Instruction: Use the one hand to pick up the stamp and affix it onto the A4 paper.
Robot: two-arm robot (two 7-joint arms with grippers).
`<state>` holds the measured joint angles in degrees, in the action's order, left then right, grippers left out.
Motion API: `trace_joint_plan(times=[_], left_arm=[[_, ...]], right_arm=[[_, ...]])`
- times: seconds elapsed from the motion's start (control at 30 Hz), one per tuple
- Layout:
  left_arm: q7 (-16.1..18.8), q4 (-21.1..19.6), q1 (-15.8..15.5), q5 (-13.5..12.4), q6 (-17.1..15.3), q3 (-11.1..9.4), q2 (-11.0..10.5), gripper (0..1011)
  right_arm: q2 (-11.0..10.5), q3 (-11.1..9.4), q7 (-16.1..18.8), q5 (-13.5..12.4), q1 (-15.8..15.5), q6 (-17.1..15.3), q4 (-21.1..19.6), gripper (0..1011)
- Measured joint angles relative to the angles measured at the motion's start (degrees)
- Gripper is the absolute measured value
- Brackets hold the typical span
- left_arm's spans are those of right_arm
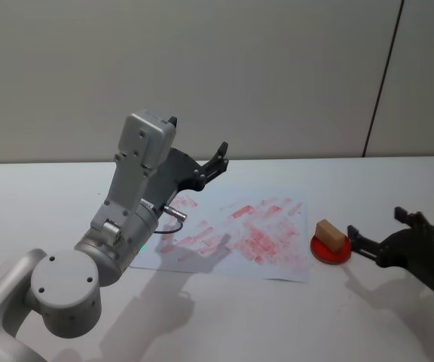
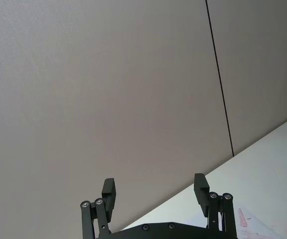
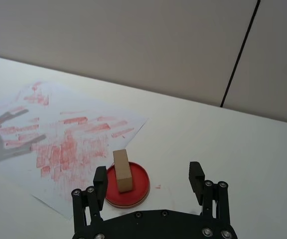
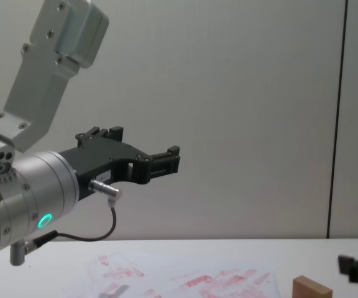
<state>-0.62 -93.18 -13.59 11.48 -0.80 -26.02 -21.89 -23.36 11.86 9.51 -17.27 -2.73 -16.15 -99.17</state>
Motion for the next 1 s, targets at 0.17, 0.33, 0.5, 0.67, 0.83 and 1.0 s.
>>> trace_joint_plan(times=[0.17, 0.33, 0.5, 0.67, 0.83, 1.0], left_arm=[[0.00, 0.00, 0.00, 0.00, 0.00, 0.00, 0.00, 1002], [0.00, 0.00, 0.00, 0.00, 0.00, 0.00, 0.00, 1001], [0.01, 0.00, 0.00, 0.00, 0.00, 0.00, 0.00, 1001], [0.00, 0.00, 0.00, 0.00, 0.00, 0.00, 0.00, 1001], [0.00, 0.00, 0.00, 0.00, 0.00, 0.00, 0.00, 1001], [0.00, 0.00, 0.00, 0.00, 0.00, 0.00, 0.00, 1001]], right_arm=[[1.32, 0.91, 1.41, 2.04, 2.13, -1.26, 2.68, 1001], [2.87, 1.86, 2.98, 4.32, 4.68, -2.04, 5.81, 1001], [4.23, 2.63, 4.13, 6.27, 6.94, -2.34, 8.77, 1001], [5.63, 3.41, 5.10, 7.96, 9.17, -2.43, 11.78, 1001], [6.85, 4.07, 6.07, 9.42, 11.05, -2.44, 14.36, 1001], [7.76, 4.58, 6.90, 10.44, 12.43, -2.51, 16.32, 1001]])
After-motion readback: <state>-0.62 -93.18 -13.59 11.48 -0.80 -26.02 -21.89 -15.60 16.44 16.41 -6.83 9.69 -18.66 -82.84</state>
